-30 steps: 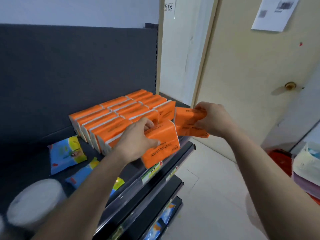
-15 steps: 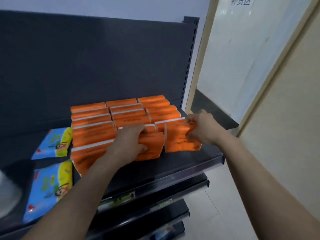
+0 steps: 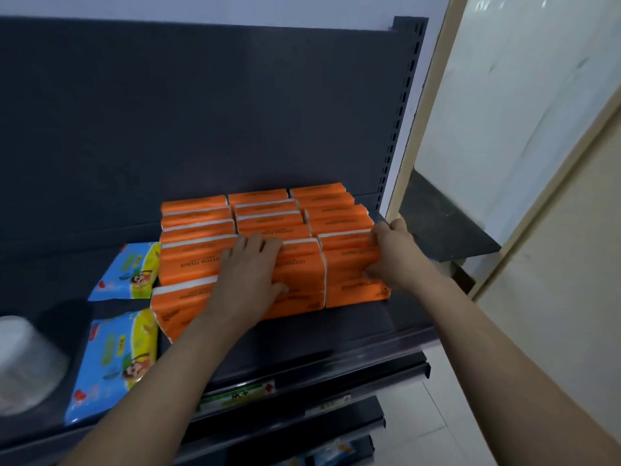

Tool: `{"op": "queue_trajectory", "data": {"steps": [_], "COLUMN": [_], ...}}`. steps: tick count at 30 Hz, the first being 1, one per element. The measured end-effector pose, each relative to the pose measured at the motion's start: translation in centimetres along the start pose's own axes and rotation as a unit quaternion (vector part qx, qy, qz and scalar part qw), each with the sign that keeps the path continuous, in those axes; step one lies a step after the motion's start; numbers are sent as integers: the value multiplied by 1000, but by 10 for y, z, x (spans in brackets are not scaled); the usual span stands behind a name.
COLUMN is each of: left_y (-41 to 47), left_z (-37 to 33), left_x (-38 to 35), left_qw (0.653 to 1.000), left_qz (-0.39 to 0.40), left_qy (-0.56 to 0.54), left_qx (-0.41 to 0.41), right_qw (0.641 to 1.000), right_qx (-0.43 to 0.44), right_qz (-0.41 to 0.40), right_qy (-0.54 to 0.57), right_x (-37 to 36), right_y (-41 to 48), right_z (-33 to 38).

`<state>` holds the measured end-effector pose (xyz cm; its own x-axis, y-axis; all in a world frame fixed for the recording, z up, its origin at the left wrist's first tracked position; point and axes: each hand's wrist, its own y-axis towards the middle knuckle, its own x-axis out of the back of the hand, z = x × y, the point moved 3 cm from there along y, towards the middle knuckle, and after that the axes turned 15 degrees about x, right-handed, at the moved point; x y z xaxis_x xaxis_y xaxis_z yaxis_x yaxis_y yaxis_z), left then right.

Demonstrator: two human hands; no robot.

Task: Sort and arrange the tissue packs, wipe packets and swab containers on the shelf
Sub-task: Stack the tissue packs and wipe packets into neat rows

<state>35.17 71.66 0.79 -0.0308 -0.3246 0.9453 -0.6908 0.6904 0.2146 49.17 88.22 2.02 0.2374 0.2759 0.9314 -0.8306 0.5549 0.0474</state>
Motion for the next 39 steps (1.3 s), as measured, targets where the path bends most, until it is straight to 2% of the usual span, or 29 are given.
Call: {"op": "queue_trajectory", "data": {"steps": [7, 13, 21, 25, 28, 31, 35, 39], "left_y": [5, 1, -5, -7, -9, -7, 1, 12], "left_z": [5, 8, 5, 1, -7, -21, -49, -66], "left_x": [-1, 0, 3, 7, 13, 18, 6, -6], "left_qw": [999, 999, 999, 999, 997, 993, 996, 997], "left_qz": [19, 27, 32, 44, 39, 26, 57, 64], "left_qy": [18, 0, -5, -21, -62, -117, -54, -29], "left_qx": [-21, -23, -1, 16, 16, 3, -36, -37], "right_qw": [999, 995, 996, 996, 997, 999, 999, 998], "right_qx": [-37, -95, -78, -75, -68, -45, 7, 26], "right_qz": [8, -23, -20, 9, 42, 25, 18, -18], "right_qy": [13, 36, 29, 46, 20, 14, 31, 53], "right_x": [1, 2, 3, 9, 19, 33, 40, 38], "right_y": [-1, -11, -7, -8, -7, 1, 14, 35], "right_z": [5, 6, -1, -10, -16, -20, -18, -22]}}
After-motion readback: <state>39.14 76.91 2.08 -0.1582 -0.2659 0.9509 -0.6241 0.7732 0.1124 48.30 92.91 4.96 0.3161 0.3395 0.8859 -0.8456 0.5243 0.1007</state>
